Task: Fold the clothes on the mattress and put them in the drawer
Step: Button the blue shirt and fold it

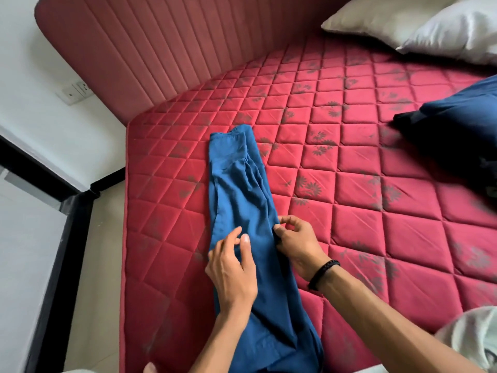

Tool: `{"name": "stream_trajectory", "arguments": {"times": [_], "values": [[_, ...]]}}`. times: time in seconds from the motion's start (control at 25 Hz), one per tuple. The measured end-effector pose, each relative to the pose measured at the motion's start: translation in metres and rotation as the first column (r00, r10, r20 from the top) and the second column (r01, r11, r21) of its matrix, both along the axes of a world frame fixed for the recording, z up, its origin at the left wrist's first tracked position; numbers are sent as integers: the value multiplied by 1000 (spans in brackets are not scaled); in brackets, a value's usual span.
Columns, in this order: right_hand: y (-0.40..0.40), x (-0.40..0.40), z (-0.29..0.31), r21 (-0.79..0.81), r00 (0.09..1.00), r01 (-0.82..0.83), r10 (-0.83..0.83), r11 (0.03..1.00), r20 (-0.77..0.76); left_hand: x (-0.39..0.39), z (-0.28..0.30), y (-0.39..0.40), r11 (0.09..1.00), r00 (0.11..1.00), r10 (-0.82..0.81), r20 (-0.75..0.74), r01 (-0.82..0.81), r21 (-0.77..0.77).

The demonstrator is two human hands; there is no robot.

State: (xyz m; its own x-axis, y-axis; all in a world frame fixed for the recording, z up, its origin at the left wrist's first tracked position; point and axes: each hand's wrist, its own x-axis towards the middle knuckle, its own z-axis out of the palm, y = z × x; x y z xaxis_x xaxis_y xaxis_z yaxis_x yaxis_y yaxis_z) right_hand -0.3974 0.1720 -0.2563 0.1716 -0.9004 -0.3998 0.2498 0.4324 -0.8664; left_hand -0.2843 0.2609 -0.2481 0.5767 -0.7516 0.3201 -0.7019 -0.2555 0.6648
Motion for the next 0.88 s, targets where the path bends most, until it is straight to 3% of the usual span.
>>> {"name": "stream_trajectory", "arguments": {"times": [0.16,0.28,0.4,0.48,0.56,0.64,0.72,0.8,0.88], "values": [[2,3,0,122,998,-40,34,992,49,-7,-4,-6,993,991,-114,-64,115,6],[-6,1,5,145,992,-121,123,982,0,-10,-14,-4,996,995,-50,81,43,84],[-15,-6,7,72,929,-293,302,953,-212,-22,-20,2,980,985,-56,161,24,196],[-14,-9,2,-58,858,-396,347,917,-378,-19,-17,9,990,984,-49,171,25,137],[-13,-11,-4,-116,773,-436,305,892,-557,1,-8,17,993,981,92,172,-103,55],[-15,-15,-5,-96,723,-417,266,904,-637,25,6,23,968,971,239,-32,-235,89],[-15,-18,-3,-76,675,-389,228,918,-702,43,17,28,962,924,259,-282,-221,160],[-5,-19,-1,-138,560,-382,110,914,-821,55,21,31,956,901,251,-355,-173,239],[15,-19,5,-226,561,-361,17,905,-827,61,20,32,946,883,252,-396,-138,294]]}}
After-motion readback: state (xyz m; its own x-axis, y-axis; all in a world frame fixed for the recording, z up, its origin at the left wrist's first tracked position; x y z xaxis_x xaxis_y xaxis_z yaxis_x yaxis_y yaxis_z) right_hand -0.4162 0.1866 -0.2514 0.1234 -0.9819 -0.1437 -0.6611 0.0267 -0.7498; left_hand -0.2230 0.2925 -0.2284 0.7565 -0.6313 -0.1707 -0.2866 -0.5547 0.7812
